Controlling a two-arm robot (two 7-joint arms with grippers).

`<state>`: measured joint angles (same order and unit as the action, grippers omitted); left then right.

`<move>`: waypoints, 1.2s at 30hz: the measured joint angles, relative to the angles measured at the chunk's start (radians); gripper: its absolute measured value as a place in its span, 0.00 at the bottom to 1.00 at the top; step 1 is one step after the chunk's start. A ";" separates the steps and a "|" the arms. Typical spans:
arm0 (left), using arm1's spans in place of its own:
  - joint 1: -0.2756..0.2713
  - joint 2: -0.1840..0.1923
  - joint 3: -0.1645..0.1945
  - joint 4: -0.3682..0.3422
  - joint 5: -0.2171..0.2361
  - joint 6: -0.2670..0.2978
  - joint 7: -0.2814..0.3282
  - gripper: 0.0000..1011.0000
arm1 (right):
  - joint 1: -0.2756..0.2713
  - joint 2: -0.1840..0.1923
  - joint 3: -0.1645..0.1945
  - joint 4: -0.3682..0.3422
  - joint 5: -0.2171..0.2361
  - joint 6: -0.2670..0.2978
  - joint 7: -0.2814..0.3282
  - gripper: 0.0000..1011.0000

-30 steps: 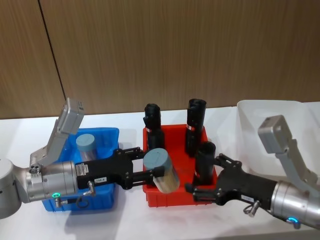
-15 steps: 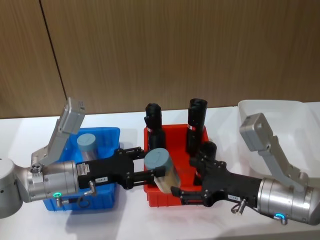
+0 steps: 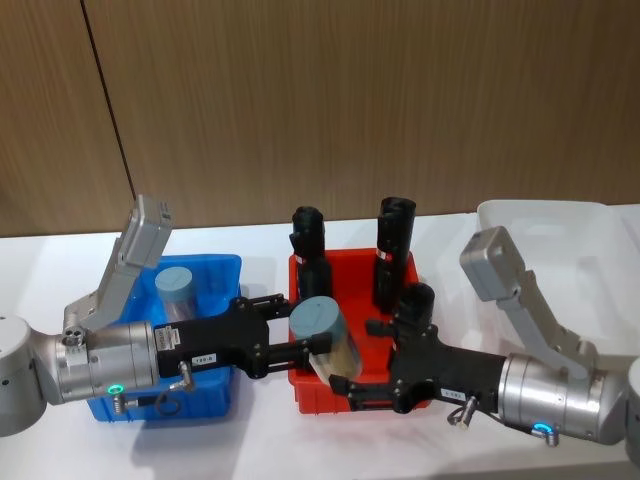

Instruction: Pick the cotton swabs from the blue box and place them into the white box.

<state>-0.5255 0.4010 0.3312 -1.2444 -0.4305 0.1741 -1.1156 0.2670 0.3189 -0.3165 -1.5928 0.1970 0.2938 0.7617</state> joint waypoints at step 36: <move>0.000 0.000 0.000 0.000 0.000 0.000 -0.001 0.66 | 0.063 -0.052 -0.054 0.082 -0.029 -0.013 -0.005 0.64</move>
<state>-0.5255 0.4011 0.3310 -1.2445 -0.4307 0.1741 -1.1161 0.3302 0.2672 -0.3702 -1.5113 0.1685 0.2804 0.7569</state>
